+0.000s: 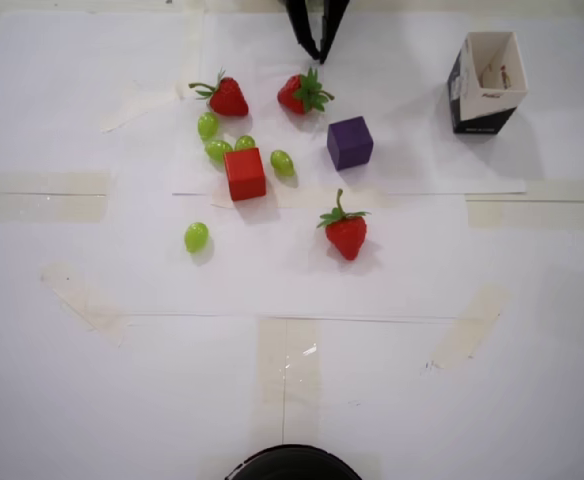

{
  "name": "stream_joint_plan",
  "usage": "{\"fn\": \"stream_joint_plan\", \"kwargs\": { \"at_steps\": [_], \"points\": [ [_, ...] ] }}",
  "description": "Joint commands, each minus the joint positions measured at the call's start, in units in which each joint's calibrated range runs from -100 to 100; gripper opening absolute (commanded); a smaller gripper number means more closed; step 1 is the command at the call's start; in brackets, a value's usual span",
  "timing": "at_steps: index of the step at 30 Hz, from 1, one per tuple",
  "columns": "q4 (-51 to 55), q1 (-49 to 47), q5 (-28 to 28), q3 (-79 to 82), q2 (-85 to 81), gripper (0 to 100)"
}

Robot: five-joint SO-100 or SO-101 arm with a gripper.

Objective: Put the purple cube on top of the red cube

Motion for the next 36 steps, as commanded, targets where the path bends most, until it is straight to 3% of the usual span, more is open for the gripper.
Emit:
{"fn": "stream_joint_plan", "kwargs": {
  "at_steps": [1,10,26,33,36],
  "points": [
    [-1.4,2.0,-0.3,0.0,0.0,0],
    [-5.4,1.2,-0.4,-3.8,1.8,0],
    [5.7,6.2,4.6,-52.0,37.9,0],
    [-4.4,2.6,7.8,-59.4,47.4,0],
    [-6.8,1.3,6.6,-61.7,52.0,0]
  ]
}}
